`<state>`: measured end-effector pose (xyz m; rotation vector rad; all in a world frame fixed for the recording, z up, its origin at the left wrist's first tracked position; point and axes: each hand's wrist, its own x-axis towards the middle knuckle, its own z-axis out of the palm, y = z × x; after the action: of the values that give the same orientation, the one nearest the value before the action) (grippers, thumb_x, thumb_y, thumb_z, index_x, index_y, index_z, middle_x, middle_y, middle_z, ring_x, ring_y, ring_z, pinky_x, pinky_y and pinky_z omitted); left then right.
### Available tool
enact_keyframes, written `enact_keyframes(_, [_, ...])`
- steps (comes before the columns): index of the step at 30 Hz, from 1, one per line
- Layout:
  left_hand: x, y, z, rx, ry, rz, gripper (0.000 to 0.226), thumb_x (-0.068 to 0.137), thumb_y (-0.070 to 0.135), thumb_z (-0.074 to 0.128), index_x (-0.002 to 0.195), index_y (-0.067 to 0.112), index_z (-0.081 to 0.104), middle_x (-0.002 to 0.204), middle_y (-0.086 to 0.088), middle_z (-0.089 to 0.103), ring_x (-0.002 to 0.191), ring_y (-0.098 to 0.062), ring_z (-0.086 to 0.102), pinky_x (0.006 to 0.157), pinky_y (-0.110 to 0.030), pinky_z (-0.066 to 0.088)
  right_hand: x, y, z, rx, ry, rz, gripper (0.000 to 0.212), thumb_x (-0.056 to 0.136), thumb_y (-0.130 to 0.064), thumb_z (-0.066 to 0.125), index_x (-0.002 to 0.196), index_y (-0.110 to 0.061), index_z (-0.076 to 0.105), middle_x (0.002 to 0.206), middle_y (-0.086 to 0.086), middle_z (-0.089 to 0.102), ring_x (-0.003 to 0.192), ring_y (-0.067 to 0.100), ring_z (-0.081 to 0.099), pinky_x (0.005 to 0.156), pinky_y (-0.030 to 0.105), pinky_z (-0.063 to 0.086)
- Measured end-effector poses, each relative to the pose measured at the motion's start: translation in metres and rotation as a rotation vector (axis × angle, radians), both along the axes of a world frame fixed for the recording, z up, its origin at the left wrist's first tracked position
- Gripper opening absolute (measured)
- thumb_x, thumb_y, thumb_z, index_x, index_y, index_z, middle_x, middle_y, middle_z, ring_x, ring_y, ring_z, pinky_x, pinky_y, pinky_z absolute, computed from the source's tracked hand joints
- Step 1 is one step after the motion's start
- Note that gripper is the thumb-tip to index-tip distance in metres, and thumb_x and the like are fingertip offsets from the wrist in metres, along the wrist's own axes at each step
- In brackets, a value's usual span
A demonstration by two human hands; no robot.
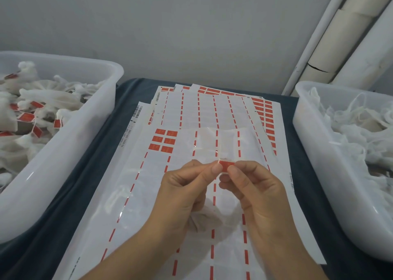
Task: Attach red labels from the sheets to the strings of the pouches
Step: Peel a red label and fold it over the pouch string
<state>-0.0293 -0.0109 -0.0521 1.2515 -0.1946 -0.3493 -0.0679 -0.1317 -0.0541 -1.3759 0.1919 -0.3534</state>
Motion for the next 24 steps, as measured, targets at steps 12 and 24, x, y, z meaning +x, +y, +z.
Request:
enact_keyframes(12, [-0.002, -0.001, -0.006, 0.005, -0.067, 0.038, 0.023, 0.057, 0.045, 0.067, 0.065, 0.025, 0.076, 0.049, 0.011, 0.046, 0.041, -0.004, 0.037, 0.041, -0.013, 0.033, -0.002, 0.001, -0.002, -0.037, -0.056, -0.025, 0.01, 0.063, -0.025, 0.065, 0.069, -0.019, 0.071, 0.072, -0.004, 0.072, 0.066, 0.016, 0.069, 0.061, 0.016, 0.054])
enact_keyframes(24, [0.017, 0.004, 0.009, 0.027, 0.103, 0.345, 0.016, 0.091, 0.023, 0.055, 0.079, 0.019, 0.065, 0.057, -0.001, 0.054, 0.038, -0.007, 0.032, 0.037, -0.016, 0.026, 0.002, 0.0, -0.003, -0.14, -0.089, -0.094, 0.043, 0.079, -0.036, 0.064, 0.115, -0.04, 0.041, 0.107, -0.025, 0.063, 0.097, 0.005, 0.065, 0.069, 0.011, 0.051])
